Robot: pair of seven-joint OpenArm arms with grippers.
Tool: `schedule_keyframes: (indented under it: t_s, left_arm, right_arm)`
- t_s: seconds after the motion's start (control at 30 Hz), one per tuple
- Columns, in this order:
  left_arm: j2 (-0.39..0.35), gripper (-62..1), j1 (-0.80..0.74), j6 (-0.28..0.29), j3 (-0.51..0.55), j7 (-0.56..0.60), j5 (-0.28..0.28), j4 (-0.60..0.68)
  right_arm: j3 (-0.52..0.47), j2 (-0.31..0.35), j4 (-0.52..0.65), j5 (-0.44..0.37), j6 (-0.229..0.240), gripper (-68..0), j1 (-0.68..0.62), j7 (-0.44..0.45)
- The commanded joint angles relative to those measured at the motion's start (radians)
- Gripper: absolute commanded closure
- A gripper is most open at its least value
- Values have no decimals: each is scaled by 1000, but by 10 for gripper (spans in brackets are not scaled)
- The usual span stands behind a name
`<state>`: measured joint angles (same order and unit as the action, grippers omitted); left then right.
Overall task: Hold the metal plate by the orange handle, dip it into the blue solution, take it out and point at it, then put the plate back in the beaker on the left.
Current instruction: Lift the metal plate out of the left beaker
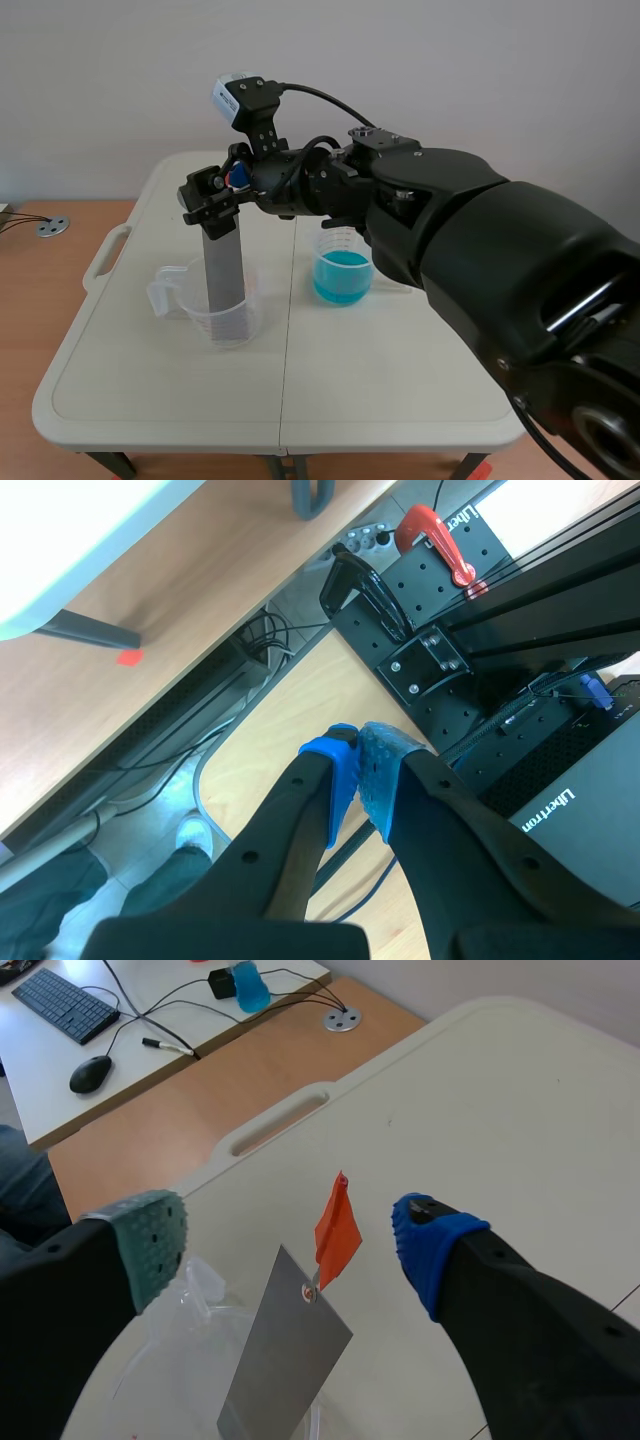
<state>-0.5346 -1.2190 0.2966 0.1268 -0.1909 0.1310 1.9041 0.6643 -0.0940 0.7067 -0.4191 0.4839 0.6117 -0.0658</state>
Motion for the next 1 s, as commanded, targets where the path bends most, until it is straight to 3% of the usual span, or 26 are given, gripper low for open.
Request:
schedule_keyframes:
  t_s: [0.0,0.47,0.67,0.83,0.97]
  left_arm:
    - [-1,-23,-5,5,-1,7,6,6]
    - [-1,-23,3,5,-1,6,6,6]
    - [-1,-23,3,5,-1,6,6,6]
    - [-1,-23,3,5,-1,6,6,6]
    - [-1,-23,3,5,-1,6,6,6]
  right_arm:
    - [0,-10,19,-11,4,-358,31,15]
    - [0,-10,19,-11,3,-167,31,20]
    - [0,-9,19,-11,3,-144,31,27]
    - [0,-9,19,-11,3,-27,31,27]
    - [0,-10,19,-12,3,-21,31,27]
